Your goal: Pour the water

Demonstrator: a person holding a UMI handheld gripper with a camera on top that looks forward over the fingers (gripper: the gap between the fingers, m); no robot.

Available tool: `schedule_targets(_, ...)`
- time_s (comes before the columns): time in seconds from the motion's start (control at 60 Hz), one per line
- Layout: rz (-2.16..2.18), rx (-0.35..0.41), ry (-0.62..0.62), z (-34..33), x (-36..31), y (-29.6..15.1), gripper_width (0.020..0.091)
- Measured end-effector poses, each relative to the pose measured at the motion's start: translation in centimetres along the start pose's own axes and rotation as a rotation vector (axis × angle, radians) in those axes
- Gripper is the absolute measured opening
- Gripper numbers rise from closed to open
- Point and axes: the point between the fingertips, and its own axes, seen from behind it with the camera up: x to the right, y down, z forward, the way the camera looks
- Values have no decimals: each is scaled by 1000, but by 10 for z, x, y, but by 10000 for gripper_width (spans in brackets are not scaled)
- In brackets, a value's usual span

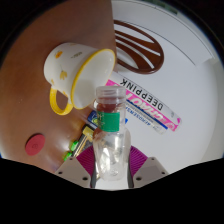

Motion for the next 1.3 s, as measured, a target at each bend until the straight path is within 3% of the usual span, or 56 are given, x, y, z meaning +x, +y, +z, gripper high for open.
schedule_targets(0.4, 1066, 5, -140, -21, 19, 60, 419)
schedule_targets(0.667, 1819, 29, -355, -25, -50, 72, 424)
schedule_targets(1.083, 2050, 20, -522, -18, -167, 21, 440)
schedule_targets(1.2, 2068, 56, -454, -18, -166, 24, 444)
schedule_targets(1.3, 2087, 42, -443, -18, -164, 24, 506)
